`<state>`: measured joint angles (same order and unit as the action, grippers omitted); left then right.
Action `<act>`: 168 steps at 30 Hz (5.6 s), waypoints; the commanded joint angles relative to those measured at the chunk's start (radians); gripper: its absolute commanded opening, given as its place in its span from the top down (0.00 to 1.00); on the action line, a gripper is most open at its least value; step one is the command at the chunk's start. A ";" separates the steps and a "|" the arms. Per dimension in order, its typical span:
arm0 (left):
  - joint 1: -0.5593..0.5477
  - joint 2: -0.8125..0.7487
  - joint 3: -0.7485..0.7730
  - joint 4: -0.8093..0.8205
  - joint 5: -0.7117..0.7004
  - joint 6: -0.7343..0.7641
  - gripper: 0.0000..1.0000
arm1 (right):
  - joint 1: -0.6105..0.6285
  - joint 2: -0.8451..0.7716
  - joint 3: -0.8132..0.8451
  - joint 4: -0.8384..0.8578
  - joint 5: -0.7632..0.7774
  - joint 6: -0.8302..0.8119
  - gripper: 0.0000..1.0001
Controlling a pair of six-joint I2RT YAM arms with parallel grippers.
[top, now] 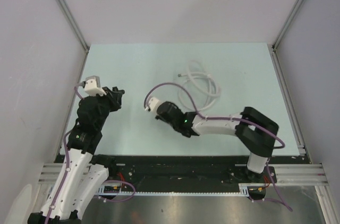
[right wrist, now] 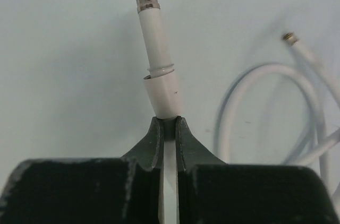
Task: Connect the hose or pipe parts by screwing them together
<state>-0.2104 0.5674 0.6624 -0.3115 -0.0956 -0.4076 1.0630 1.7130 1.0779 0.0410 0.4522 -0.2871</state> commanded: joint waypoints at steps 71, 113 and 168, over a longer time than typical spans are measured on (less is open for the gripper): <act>0.020 0.085 0.061 0.064 0.526 -0.137 1.00 | -0.015 -0.311 -0.271 0.269 -0.547 0.049 1.00; -0.136 0.169 0.011 0.140 0.827 -0.226 1.00 | 0.034 -0.579 -0.314 0.375 -0.511 0.060 1.00; -0.211 0.393 0.060 0.147 1.033 -0.148 1.00 | 0.029 -0.598 -0.351 0.467 -0.547 -0.107 1.00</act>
<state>-0.3538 0.9218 0.6876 -0.1368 0.8532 -0.6197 1.1137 1.1385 0.6846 0.2962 0.0444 -0.4503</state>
